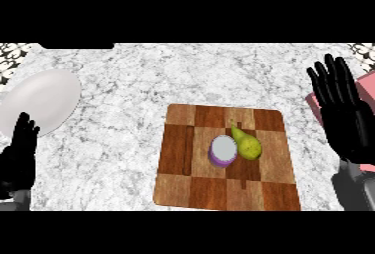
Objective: Pick the can from the cutting board and place it in the cardboard box
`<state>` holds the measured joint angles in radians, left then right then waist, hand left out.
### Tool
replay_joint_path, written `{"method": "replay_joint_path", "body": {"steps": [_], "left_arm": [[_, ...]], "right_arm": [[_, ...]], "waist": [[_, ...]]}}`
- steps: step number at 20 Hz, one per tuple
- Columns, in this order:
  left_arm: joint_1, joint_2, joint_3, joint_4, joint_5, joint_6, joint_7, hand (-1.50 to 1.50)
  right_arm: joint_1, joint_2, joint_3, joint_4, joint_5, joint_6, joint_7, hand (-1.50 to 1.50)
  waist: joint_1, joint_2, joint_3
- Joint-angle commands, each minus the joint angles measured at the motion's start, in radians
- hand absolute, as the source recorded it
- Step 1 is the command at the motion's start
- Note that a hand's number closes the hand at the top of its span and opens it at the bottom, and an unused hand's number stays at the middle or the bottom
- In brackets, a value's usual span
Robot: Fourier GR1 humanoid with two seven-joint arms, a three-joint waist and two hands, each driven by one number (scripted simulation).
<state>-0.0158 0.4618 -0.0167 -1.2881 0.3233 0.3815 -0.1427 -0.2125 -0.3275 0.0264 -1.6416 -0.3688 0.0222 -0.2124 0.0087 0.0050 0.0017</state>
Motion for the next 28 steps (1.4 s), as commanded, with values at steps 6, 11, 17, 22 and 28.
{"method": "replay_joint_path", "body": {"steps": [6,11,17,22,28], "left_arm": [[-0.078,0.021,-0.064,-0.172,0.097,-0.215,0.147,0.0],[-0.022,0.012,-0.055,-0.212,0.152,-0.254,0.202,0.0],[-0.005,0.005,-0.06,-0.298,0.141,-0.227,0.263,0.0],[-0.021,0.044,-0.025,-0.268,0.153,-0.251,0.265,0.0],[-0.037,0.033,-0.045,-0.274,0.14,-0.253,0.283,0.0]], "right_arm": [[-0.152,-0.078,0.116,-0.002,-0.02,0.076,0.367,-1.5],[0.032,0.033,0.072,-0.077,0.268,-0.182,-0.051,-1.5],[0.063,-0.131,0.147,-0.313,0.348,-0.056,0.096,-1.5],[0.022,-0.353,0.236,-0.32,0.565,0.053,0.333,-1.5],[-0.134,-0.399,0.388,-0.421,0.64,0.228,0.736,-1.5]], "waist": [[0.008,-0.01,-0.003],[-0.011,-0.008,-0.001],[-0.015,-0.012,-0.003],[-0.017,-0.016,-0.008],[0.001,-0.01,-0.008]]}}
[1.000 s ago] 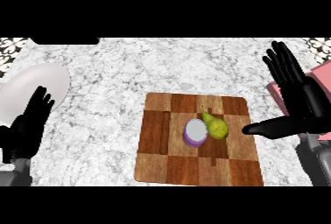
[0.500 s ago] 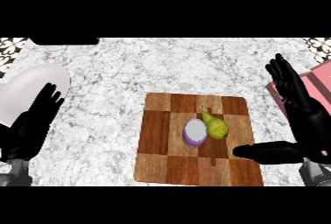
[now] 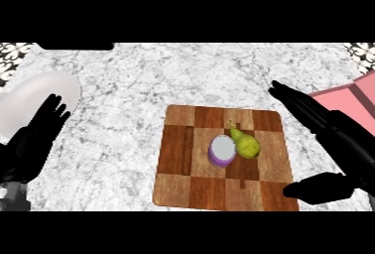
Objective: Pick the can from the cutting board and place it in the cardboard box
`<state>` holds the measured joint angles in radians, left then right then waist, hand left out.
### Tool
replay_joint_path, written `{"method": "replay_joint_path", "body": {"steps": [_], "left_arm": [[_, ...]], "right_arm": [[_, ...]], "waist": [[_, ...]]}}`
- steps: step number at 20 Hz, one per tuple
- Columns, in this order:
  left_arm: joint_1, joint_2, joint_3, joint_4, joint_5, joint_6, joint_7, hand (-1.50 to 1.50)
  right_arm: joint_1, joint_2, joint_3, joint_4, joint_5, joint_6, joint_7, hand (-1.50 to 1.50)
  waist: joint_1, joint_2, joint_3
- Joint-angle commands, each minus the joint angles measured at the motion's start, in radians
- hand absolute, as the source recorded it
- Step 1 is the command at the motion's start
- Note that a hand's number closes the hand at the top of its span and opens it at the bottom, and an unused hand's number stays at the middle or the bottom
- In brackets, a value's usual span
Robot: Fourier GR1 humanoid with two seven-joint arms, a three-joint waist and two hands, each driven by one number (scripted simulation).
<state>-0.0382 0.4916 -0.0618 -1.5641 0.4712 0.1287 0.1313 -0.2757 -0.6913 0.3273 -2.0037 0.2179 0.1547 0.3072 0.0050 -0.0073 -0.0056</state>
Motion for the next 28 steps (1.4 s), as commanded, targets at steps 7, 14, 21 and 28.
{"method": "replay_joint_path", "body": {"steps": [7,14,21,28], "left_arm": [[-0.007,-0.009,0.007,-0.01,-0.01,-0.018,0.015,0.0],[0.024,-0.056,0.01,-0.04,-0.057,0.008,0.025,0.0],[0.015,-0.054,0.059,-0.068,-0.026,-0.029,0.072,0.0],[0.039,-0.078,0.096,-0.062,-0.073,-0.07,0.042,0.0]], "right_arm": [[-0.313,0.141,0.208,0.024,-0.042,0.282,0.61,-1.5],[-0.338,0.284,0.194,0.109,-0.082,0.336,0.737,-1.5],[-0.294,0.286,0.214,0.163,-0.03,0.367,0.684,-1.5],[-0.25,0.385,0.223,0.179,0.075,0.37,0.642,-1.5]], "waist": [[0.018,0.007,0.003],[0.003,0.007,0.005],[-0.001,0.006,0.006],[-0.001,0.007,0.005]]}}
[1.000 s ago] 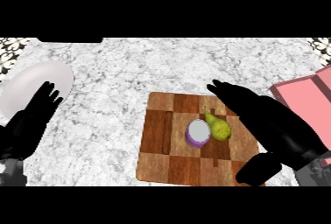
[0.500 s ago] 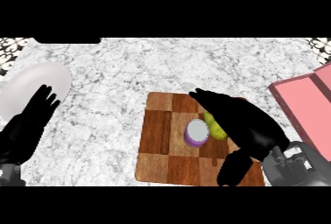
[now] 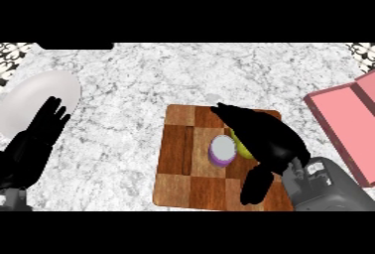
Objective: Pick the can from the cutting board and place it in the cardboard box
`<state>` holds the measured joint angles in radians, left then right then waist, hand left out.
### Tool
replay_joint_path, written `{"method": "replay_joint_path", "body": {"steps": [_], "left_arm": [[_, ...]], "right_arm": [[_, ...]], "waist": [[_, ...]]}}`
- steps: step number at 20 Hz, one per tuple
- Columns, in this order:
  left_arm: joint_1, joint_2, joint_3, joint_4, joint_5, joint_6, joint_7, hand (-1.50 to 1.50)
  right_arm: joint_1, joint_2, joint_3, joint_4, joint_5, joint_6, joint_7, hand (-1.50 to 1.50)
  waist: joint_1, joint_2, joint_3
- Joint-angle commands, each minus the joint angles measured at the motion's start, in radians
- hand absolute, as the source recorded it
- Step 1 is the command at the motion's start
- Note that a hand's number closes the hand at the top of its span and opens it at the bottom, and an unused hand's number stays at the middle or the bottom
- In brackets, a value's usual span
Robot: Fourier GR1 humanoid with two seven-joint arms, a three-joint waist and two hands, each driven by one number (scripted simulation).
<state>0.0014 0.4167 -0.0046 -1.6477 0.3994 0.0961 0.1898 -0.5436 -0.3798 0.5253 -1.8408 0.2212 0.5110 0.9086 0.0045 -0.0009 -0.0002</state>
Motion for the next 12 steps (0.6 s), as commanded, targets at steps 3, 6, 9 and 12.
{"method": "replay_joint_path", "body": {"steps": [3,6,9,12], "left_arm": [[0.031,0.001,0.056,-0.001,-0.005,-0.059,-0.004,0.0],[0.014,-0.006,0.084,0.0,-0.002,-0.076,0.022,0.0],[-0.056,-0.045,0.053,0.022,-0.036,-0.036,0.058,0.0],[0.004,-0.045,0.067,-0.001,-0.047,-0.074,0.037,0.0]], "right_arm": [[0.063,0.036,0.003,0.003,0.104,0.042,-0.045,-1.5],[0.028,0.095,-0.036,-0.017,0.111,0.078,0.004,-1.5],[0.022,0.075,-0.035,0.095,0.199,0.069,-0.136,-1.5],[0.051,0.131,-0.005,0.026,0.235,0.092,-0.03,-1.5]], "waist": [[0.0,0.0,0.0],[0.0,0.0,0.0],[-0.001,0.001,0.0],[-0.001,0.0,0.0]]}}
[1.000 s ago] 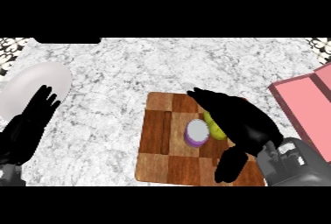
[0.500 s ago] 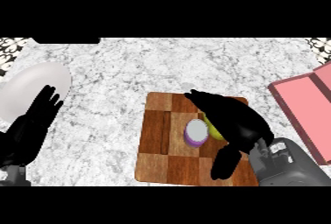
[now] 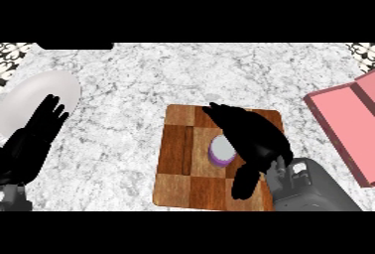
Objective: Pick the can from the cutting board and place it in the cardboard box
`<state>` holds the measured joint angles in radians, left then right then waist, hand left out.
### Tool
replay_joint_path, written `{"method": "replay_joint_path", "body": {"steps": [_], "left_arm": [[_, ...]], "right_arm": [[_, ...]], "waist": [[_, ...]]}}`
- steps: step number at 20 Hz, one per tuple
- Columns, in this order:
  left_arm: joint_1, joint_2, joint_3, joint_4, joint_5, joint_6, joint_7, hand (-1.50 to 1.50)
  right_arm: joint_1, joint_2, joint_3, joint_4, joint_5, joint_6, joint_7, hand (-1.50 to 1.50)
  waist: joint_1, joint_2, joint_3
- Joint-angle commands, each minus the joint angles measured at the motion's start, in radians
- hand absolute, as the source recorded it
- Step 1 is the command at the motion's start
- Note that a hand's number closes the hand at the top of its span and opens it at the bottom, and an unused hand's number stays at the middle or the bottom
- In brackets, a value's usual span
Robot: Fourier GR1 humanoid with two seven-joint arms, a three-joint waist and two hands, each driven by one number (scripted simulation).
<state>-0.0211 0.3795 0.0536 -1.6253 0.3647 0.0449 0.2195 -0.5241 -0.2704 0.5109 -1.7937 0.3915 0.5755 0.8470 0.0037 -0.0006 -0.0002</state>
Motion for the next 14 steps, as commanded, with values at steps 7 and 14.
{"method": "replay_joint_path", "body": {"steps": [7,14], "left_arm": [[0.007,-0.014,0.047,-0.037,-0.017,-0.022,0.063,0.0],[-0.06,-0.02,0.089,0.081,-0.016,-0.085,0.003,0.0]], "right_arm": [[0.047,0.09,0.012,-0.018,0.106,0.093,0.09,-1.5],[0.094,0.086,0.01,0.01,0.18,0.098,0.031,-1.5]], "waist": [[-0.002,-0.001,0.0],[-0.008,0.0,0.0]]}}
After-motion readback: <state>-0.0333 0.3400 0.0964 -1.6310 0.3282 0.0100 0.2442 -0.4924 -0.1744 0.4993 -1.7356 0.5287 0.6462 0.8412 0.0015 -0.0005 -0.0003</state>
